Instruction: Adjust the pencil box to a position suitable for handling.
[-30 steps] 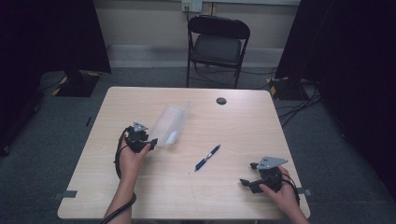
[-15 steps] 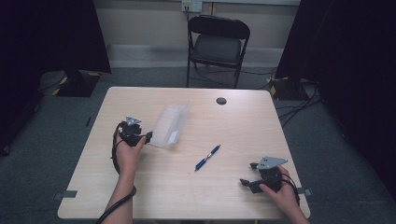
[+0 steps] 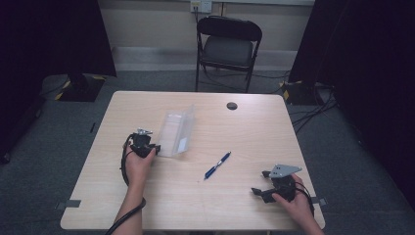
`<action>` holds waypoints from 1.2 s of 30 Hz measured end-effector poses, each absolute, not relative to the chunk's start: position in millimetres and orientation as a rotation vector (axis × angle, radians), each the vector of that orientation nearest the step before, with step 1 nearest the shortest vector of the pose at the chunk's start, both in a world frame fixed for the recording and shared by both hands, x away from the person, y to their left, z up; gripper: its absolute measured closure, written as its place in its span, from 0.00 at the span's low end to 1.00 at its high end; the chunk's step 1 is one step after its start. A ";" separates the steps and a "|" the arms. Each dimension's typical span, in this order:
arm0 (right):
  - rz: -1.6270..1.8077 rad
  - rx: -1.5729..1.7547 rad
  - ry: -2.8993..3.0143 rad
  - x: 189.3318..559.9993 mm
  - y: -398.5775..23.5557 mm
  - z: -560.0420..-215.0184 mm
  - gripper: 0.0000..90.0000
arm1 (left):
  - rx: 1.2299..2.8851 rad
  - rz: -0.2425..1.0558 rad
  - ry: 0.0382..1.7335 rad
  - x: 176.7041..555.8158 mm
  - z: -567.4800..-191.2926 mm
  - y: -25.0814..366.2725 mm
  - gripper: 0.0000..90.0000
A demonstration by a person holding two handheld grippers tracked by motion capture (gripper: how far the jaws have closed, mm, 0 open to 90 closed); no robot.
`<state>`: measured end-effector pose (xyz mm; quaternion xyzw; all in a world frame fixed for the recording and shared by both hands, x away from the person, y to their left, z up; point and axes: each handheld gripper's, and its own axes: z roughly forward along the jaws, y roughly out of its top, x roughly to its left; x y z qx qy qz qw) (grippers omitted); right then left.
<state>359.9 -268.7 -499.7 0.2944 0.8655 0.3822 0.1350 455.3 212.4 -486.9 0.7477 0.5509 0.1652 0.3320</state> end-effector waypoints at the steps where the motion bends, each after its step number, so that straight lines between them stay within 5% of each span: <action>1: 1.107 0.853 2.508 359.8 -268.7 -499.7 0.20 | 1.953 0.415 1.436 453.4 -486.7 211.5 0.87; 11: 1.107 0.853 2.508 359.9 -268.7 -499.7 0.20 | 1.877 0.325 1.458 437.1 -489.1 193.4 0.93; 36: 1.108 0.855 2.507 360.0 -268.7 -499.7 0.20 | 1.894 0.276 1.433 419.5 -488.0 156.4 0.88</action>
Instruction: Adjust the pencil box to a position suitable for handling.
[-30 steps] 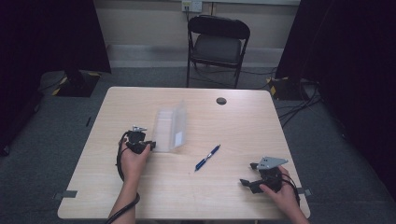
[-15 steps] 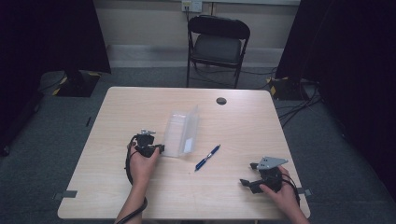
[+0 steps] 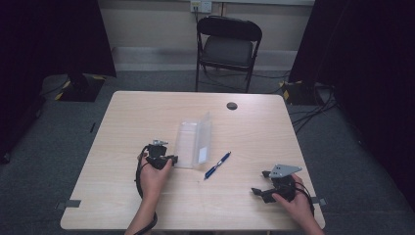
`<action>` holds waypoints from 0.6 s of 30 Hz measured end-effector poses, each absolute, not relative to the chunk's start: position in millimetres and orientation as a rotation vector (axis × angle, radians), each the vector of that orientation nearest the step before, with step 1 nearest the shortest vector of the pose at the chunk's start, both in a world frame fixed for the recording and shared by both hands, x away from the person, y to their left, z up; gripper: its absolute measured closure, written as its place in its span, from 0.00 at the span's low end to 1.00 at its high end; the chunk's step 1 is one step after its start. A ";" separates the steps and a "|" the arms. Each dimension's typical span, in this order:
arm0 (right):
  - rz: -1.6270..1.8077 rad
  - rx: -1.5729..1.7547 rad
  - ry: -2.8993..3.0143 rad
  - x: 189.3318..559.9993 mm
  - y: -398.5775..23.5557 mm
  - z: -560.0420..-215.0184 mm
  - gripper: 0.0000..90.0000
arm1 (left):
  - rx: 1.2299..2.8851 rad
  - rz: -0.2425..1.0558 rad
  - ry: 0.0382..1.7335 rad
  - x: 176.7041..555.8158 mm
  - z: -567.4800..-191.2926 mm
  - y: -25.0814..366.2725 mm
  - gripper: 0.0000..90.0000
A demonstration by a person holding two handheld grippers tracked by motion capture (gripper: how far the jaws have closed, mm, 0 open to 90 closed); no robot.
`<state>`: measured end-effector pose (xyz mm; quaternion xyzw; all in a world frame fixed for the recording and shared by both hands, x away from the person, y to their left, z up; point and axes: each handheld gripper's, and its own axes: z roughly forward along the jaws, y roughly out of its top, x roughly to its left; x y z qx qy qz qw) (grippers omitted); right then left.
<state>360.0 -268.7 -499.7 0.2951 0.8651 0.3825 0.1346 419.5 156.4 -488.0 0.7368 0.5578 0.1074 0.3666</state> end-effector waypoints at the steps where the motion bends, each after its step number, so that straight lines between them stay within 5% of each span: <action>1: 1.108 0.855 2.507 360.0 -268.7 -499.7 0.20 | 1.894 0.276 1.433 419.5 -488.0 156.4 0.88; 18: 1.109 0.856 2.507 360.0 -268.6 -499.7 0.20 | 1.944 0.282 1.395 419.1 -485.7 151.0 0.90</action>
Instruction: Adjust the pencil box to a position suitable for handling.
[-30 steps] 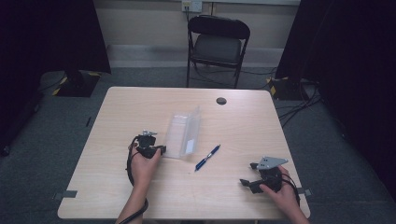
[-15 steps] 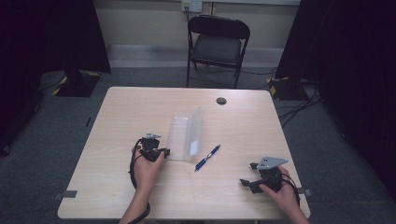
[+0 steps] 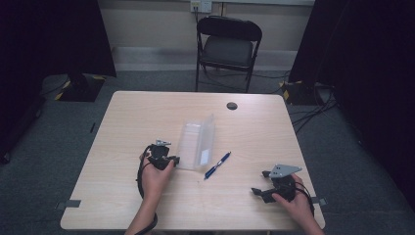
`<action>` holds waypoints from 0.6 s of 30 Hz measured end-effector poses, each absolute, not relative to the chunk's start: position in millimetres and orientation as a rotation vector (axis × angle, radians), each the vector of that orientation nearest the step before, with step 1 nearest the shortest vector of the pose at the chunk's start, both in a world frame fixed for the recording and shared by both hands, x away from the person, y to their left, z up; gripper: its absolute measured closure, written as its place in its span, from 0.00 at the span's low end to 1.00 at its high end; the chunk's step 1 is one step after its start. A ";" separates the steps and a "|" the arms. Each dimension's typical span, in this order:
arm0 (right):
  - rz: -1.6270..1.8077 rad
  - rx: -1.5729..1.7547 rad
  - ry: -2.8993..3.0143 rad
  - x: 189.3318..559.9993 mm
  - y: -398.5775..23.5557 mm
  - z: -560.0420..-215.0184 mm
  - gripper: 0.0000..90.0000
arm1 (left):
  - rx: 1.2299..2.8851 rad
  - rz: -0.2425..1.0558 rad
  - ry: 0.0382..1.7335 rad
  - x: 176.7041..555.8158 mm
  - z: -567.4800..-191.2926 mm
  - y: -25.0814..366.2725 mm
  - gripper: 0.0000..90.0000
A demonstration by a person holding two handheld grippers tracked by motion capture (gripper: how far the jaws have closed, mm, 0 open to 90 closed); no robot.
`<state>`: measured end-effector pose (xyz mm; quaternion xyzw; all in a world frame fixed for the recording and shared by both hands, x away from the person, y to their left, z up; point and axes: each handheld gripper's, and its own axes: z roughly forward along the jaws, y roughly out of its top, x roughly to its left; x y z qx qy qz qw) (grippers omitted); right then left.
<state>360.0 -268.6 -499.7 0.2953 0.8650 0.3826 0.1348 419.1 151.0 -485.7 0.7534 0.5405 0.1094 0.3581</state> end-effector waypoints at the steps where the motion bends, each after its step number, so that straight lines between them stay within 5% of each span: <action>1: 1.108 0.857 2.507 359.9 -268.6 -499.6 0.20 | 1.950 0.285 1.387 419.8 -485.5 151.1 0.90; 18: 1.108 0.857 2.507 359.9 -268.7 -499.6 0.20 | 1.963 0.335 1.383 437.6 -485.0 149.2 0.96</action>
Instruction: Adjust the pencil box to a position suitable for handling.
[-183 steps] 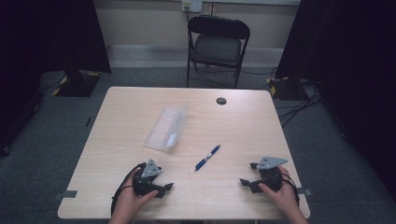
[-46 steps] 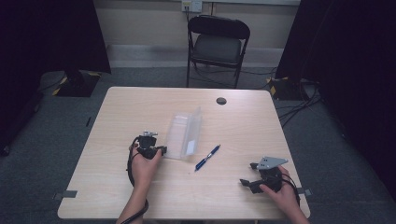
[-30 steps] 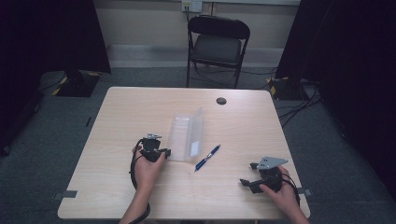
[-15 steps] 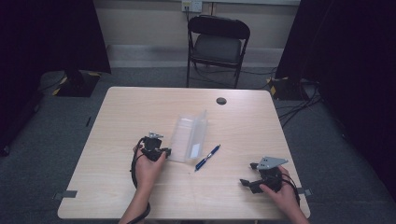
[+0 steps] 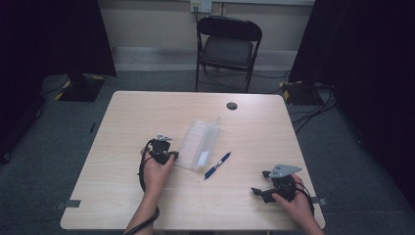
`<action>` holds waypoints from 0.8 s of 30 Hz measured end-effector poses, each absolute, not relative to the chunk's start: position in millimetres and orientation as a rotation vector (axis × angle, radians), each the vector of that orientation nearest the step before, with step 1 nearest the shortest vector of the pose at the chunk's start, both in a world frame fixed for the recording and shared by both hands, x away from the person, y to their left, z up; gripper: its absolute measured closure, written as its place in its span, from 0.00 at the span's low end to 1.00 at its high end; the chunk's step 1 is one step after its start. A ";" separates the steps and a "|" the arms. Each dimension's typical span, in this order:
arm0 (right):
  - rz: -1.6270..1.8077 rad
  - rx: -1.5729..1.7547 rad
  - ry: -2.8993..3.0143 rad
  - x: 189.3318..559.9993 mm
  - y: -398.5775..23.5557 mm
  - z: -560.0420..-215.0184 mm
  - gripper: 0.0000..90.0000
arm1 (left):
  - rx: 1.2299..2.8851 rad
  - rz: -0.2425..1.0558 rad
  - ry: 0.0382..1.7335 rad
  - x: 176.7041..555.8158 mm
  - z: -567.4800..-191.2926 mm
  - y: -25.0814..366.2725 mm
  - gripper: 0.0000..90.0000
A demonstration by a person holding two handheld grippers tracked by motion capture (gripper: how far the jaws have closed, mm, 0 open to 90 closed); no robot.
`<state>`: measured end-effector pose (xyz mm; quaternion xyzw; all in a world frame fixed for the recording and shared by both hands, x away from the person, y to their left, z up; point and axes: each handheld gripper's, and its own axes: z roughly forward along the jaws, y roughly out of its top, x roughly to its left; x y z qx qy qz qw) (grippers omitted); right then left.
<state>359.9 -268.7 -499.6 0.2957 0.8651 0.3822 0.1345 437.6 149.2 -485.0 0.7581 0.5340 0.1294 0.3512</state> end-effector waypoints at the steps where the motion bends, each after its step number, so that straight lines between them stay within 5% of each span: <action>1: 1.108 0.857 2.507 359.9 -268.7 -499.6 0.20 | 1.963 0.335 1.383 437.6 -485.0 149.2 0.96; 24: 1.106 0.856 2.508 359.8 -268.7 -499.6 0.20 | 1.990 0.335 1.325 441.7 -487.0 140.3 0.97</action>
